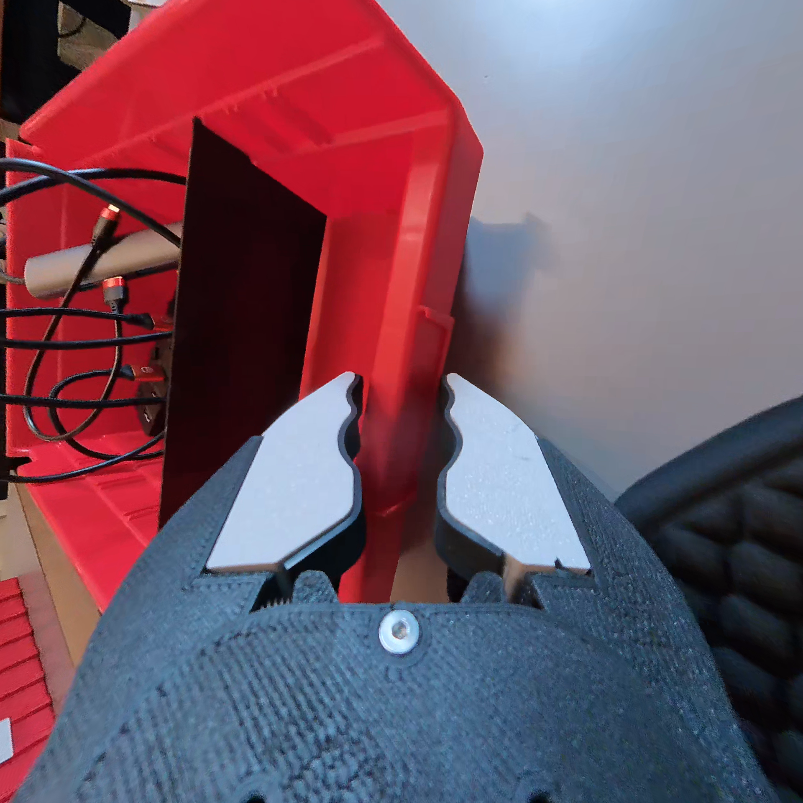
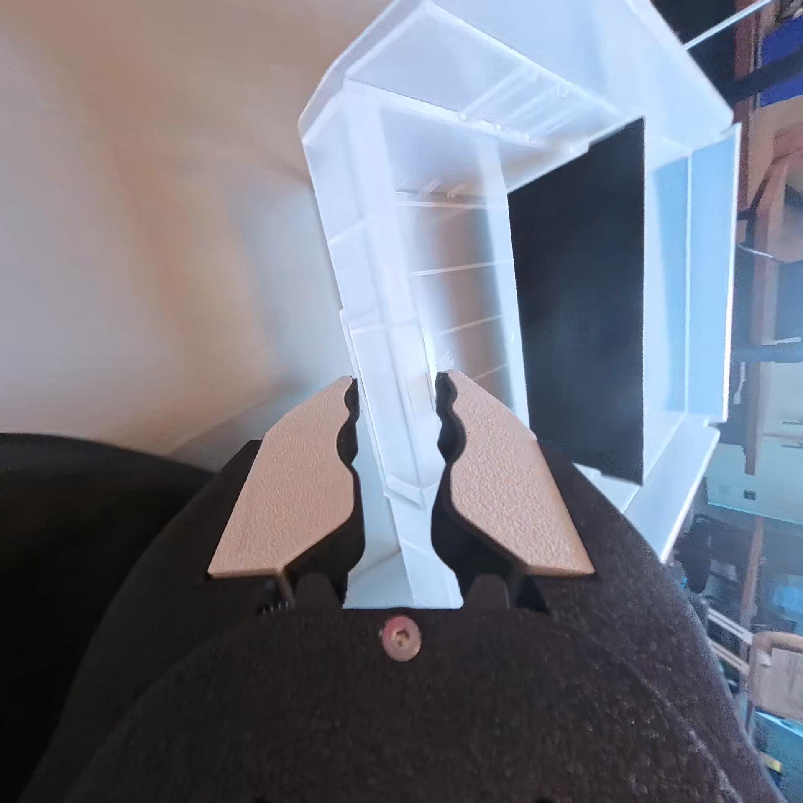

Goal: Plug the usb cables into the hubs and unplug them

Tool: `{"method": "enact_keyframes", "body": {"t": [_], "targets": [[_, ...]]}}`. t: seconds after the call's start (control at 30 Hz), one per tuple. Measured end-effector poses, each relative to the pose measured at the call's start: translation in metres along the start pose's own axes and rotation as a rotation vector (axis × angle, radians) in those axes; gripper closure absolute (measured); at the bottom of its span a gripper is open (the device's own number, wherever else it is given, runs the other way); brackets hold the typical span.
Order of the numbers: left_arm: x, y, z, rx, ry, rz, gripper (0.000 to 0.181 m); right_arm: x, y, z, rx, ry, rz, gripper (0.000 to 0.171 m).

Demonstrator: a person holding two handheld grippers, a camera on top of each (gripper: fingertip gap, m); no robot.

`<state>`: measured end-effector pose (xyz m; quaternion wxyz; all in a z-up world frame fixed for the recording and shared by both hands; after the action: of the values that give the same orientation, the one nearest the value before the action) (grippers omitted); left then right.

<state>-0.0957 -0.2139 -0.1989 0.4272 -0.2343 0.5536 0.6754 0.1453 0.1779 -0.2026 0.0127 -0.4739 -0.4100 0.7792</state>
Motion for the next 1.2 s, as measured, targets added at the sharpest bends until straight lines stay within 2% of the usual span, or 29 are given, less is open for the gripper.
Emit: {"method": "enact_keyframes", "body": {"t": [0.27, 0.33, 0.43, 0.6, 0.73, 0.77, 0.8, 0.83, 0.87, 1.0, 1.2], "targets": [[0.028, 0.038, -0.001, -0.107, -0.061, -0.102, 0.142, 0.053, -0.055, 0.016, -0.015, 0.007, 0.007, 0.138], [0.031, 0.044, -0.003, -0.129, -0.057, -0.102, 0.141, 0.053, -0.060, 0.020, 0.015, -0.008, 0.007, 0.135], [0.028, 0.045, -0.008, -0.172, -0.064, -0.099, 0.136, 0.036, -0.063, 0.032, 0.154, -0.152, 0.070, 0.124], [-0.007, 0.060, -0.014, -0.346, -0.264, -0.132, 0.142, -0.005, -0.064, 0.055, 0.434, -0.499, 0.224, 0.121], [-0.046, 0.098, -0.018, -0.489, -0.388, -0.042, 0.143, -0.006, -0.062, 0.066, 0.614, -0.672, 0.283, 0.123], [-0.054, 0.110, -0.020, -0.516, -0.397, -0.009, 0.144, -0.001, -0.060, 0.067, 0.646, -0.689, 0.281, 0.127], [-0.060, 0.122, -0.020, -0.545, -0.397, 0.019, 0.144, 0.004, -0.057, 0.066, 0.675, -0.702, 0.280, 0.138], [-0.065, 0.135, -0.021, -0.570, -0.392, 0.039, 0.145, 0.009, -0.054, 0.064, 0.698, -0.714, 0.289, 0.161], [-0.068, 0.149, -0.021, -0.592, -0.384, 0.054, 0.145, 0.012, -0.051, 0.063, 0.716, -0.716, 0.307, 0.171], [-0.059, 0.204, -0.018, -0.651, -0.273, 0.120, 0.149, 0.015, -0.049, 0.057, 0.731, -0.707, 0.305, 0.171], [0.001, 0.262, 0.007, -0.639, 0.012, 0.044, 0.149, 0.018, -0.049, 0.051, 0.759, -0.710, 0.309, 0.171]]}}
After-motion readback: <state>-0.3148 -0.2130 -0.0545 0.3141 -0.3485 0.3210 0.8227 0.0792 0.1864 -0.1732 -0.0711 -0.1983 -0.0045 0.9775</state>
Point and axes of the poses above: each gripper's, where its closed fingertips meet, x out along the fingers, z out of its top, y = z × x across the jaws, the point moved 10 cm from there along -x, back along the fingers, and after that the axes turned 12 degrees about y, right-handed, at the moved point
